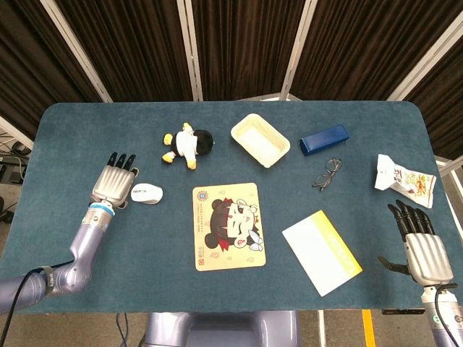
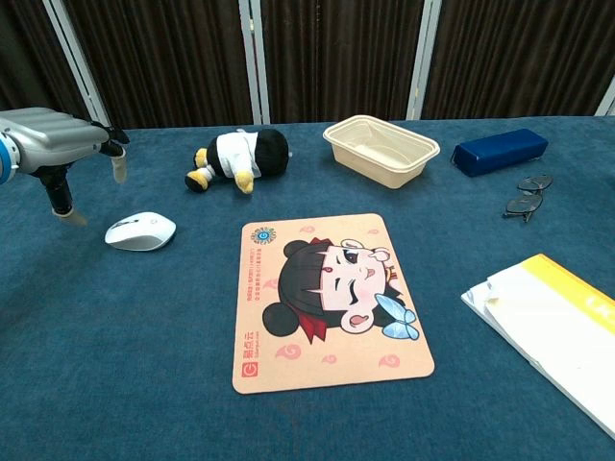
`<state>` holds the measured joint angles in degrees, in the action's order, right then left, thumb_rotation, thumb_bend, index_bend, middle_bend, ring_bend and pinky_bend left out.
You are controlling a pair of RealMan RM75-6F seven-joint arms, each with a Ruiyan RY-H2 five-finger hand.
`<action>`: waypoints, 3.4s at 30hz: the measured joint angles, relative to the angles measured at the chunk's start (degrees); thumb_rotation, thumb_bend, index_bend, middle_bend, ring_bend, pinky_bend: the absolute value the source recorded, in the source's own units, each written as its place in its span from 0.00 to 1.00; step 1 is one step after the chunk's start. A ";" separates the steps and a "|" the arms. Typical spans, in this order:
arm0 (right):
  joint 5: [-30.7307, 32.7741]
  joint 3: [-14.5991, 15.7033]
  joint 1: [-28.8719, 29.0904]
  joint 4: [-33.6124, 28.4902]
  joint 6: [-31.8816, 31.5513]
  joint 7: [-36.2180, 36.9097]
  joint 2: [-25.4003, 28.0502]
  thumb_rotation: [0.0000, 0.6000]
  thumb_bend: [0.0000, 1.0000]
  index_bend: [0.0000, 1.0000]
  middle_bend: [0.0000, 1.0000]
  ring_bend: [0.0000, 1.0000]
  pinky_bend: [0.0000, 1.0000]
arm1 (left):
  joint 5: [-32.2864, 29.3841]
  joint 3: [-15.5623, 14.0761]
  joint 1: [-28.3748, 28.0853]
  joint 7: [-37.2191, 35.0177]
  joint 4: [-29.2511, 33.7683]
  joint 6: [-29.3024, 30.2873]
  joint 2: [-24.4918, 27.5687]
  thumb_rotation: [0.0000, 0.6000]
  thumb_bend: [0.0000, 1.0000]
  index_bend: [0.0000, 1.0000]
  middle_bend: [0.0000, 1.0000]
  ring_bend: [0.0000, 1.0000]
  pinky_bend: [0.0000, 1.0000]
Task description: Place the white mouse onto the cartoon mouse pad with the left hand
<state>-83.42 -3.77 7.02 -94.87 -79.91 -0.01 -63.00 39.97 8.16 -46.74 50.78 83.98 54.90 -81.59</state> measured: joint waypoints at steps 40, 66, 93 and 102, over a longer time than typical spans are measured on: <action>-0.03 0.08 0.12 -0.04 0.31 0.72 0.27 1.00 0.11 0.00 0.00 0.00 0.00 | -15.36 -2.33 -9.44 5.91 -12.59 -3.76 -11.40 1.00 0.27 0.38 0.00 0.00 0.00; -0.02 0.11 0.16 -0.13 0.44 1.00 0.41 1.00 0.11 0.00 0.00 0.00 0.00 | -1.90 -2.02 -10.58 0.52 -3.06 -1.98 -6.16 1.00 0.41 0.50 0.00 0.00 0.00; 0.27 0.09 0.46 -0.22 1.15 1.37 0.72 1.00 0.11 0.00 0.00 0.00 0.00 | 54.25 -12.48 -21.17 -28.10 -22.66 -8.12 -12.71 1.00 0.41 0.53 0.00 0.00 0.00; 0.57 0.01 0.61 -0.43 1.44 1.20 0.80 1.00 0.11 0.00 0.00 0.00 0.00 | 66.13 -17.47 -23.90 -37.84 -32.74 -2.66 -17.75 1.00 0.41 0.53 0.00 0.00 0.00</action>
<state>-82.85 -3.75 7.63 -95.30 -78.47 1.18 -62.20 106.09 -9.32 -70.65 12.95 51.24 52.25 -99.34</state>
